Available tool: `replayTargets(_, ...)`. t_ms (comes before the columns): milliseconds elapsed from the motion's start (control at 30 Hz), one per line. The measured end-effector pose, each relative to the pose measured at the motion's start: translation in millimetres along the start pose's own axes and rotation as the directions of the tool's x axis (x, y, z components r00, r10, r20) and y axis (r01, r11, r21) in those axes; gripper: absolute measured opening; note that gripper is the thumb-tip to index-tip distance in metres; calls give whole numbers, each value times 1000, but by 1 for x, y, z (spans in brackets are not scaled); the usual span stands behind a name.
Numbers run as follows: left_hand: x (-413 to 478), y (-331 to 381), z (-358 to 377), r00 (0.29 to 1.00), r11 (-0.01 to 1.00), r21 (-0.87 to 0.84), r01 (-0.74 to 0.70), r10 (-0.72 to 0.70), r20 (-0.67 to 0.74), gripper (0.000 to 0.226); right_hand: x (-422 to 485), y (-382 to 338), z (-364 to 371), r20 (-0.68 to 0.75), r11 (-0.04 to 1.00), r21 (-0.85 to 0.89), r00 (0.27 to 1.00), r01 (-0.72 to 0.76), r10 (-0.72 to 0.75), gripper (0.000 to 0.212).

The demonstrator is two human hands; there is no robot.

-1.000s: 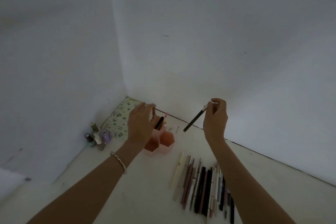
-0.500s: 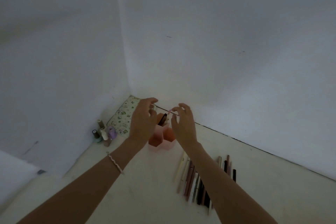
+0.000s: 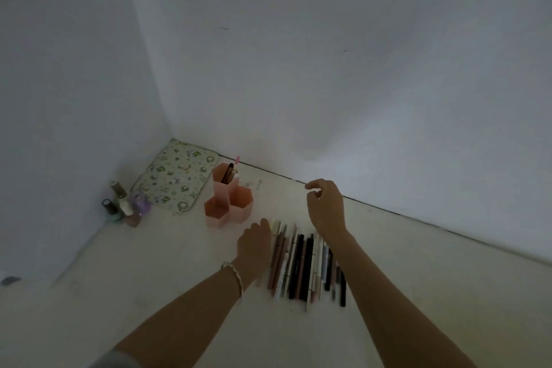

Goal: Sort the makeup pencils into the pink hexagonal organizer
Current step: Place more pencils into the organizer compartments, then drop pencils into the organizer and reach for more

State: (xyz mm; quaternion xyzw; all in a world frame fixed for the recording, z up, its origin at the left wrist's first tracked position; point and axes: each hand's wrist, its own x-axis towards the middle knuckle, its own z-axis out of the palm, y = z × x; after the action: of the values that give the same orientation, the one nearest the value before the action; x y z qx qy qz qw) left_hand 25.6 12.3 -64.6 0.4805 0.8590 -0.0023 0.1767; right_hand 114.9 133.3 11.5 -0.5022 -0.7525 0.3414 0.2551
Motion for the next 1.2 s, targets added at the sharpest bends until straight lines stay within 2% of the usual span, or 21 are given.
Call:
replayTargets(67,2,-2,1,999,1000,-3,-10,10,33,53,-1,5,2,57,999,-29,998,-18,20,25)
replayTargets(167,6,-6,-16,997,982,-187,2,11,71,61,0,8,8,113,998,-66,993,-19,26,25)
replayTargets(300,19,-8,-67,994,835,-539,-107,70,-90,77,3,8,33,255,954,-297,960,-39,119,19)
replayTargets(400,32,-12,-104,965,802,-576,-160,5,-261,81,-2,12,58,347,899,-426,900,-100,265,15)
replayTargets(500,37,-21,-120,938,725,-650,-228,-15,-346,86,-8,20,75,377,848,-526,877,-60,296,14)
replayTargets(633,36,-34,-126,904,766,-594,-246,-41,-426,90,-12,24,86,346,818,-574,893,-39,286,19)
replayTargets(767,37,-44,-127,922,699,-675,-238,-56,-383,88,-13,25,95,333,864,-488,887,-128,320,33)
replayTargets(933,38,-54,-132,904,602,-742,-296,-74,-420,86,-4,20,94,359,909,-342,861,-237,360,33)
replayTargets(1033,45,-69,-144,842,580,-741,-337,-167,-513,82,21,4,73,302,933,-242,893,-268,335,30)
replayTargets(1133,52,-94,-153,745,532,-767,-358,-332,-578,74,47,-19,47,162,972,-99,960,-214,228,30)
replayTargets(1200,55,-107,-150,709,580,-741,-339,-360,-606,70,56,-37,35,37,990,10,989,-142,142,26)
